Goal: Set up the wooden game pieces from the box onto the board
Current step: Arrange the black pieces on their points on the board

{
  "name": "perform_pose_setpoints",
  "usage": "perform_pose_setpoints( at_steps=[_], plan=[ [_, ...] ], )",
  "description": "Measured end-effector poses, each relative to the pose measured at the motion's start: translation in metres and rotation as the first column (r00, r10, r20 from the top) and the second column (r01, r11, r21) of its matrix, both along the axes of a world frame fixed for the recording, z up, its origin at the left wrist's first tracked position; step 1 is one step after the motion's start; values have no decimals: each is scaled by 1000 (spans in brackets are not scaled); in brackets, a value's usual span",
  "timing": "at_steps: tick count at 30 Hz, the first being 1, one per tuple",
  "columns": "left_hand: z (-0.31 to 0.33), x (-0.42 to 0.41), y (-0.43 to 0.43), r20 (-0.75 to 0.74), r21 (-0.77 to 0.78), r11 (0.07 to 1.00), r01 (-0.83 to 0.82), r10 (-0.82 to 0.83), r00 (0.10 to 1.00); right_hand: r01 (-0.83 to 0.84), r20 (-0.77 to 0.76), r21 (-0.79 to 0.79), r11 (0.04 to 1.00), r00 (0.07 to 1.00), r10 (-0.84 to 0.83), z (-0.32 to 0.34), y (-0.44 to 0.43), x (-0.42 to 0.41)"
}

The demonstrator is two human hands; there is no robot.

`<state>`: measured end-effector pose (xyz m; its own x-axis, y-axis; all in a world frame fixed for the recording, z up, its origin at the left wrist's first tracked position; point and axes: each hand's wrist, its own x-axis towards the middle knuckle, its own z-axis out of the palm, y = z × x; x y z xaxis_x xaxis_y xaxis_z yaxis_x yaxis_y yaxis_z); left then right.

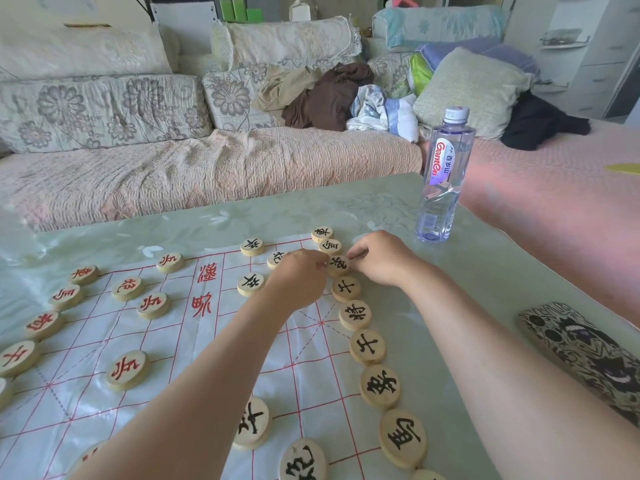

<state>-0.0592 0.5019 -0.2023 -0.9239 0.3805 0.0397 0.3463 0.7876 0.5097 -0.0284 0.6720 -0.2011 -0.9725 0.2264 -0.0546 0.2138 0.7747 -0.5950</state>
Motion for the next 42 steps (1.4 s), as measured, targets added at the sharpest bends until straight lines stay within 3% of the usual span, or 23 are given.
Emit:
perform_pose_setpoints(
  at_steps=[6,16,42],
  plan=[
    [-3,-2,-2,1,128,991,-35,35,999,6,-44,-14,1000,999,-7,-3,2,4],
    [-5,-3,1,28,146,989,-6,2,1000,30,-33,54,998,999,-28,-3,3,7],
    [-3,-8,-1,51,153,988,-10,3,999,-50,-65,-71,996,997,46,-8,4,-1]
  ],
)
